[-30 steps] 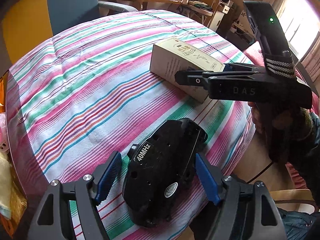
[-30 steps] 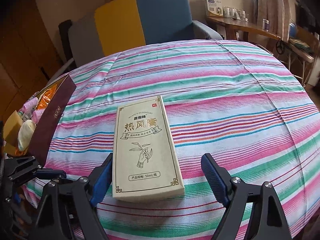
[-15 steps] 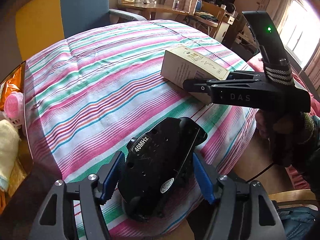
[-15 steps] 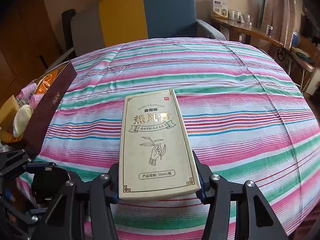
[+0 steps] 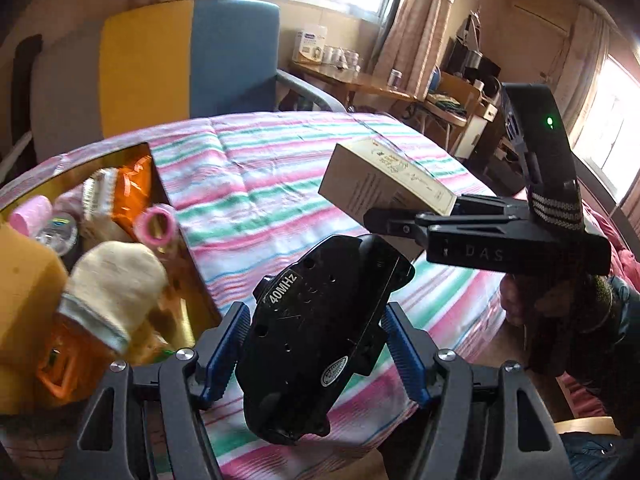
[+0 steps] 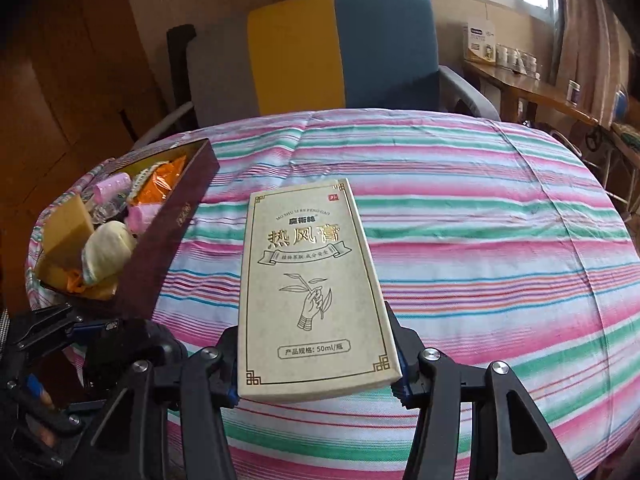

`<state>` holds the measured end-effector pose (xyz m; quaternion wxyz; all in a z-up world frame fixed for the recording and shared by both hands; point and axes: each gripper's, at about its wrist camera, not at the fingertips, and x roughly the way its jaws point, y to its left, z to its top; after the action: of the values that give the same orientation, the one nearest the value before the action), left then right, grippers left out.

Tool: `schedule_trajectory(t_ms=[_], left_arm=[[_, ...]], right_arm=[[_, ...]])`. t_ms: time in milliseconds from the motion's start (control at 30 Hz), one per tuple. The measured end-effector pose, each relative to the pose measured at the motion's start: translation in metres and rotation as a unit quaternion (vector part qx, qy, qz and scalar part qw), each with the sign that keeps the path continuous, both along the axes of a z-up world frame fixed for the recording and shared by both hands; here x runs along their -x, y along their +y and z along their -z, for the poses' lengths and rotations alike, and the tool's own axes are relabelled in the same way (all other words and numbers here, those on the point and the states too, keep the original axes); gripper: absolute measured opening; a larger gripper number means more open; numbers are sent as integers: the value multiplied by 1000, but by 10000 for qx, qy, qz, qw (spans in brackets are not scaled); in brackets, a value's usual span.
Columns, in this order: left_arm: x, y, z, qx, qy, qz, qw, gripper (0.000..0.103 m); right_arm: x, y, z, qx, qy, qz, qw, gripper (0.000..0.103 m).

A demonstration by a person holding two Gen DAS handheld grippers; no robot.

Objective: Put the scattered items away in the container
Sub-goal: 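Carry the black device and cream box over the gold tray with both tools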

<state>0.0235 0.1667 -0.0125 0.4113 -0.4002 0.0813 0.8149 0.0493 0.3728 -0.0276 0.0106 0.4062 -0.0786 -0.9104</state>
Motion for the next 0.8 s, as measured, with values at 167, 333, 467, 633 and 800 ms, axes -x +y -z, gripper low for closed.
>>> schedule_trajectory(t_ms=[167,333,467,633,800], left_arm=[[38,-47,-33,-129,401,-793,9960,70],[88,-97,-50,-127,532,-1651,9848,70],[126,-128,-49,-15,438,-2174,9751,70],[168,-152,-31,69,164,-2608,9652,67],[182,-163,-23,-32,16,-2680,9634,67]], right_arm=[[35,-42,-22,163,187,-524,9983,55],[79,-97,-35,348,263,-1081,9932,55],[116,-138,-36,466,199,-1356,9895,55],[156,-180,-27,546,-28,-1555,9863,55],[179,-203,-16,538,-227,-1630,9849,56]])
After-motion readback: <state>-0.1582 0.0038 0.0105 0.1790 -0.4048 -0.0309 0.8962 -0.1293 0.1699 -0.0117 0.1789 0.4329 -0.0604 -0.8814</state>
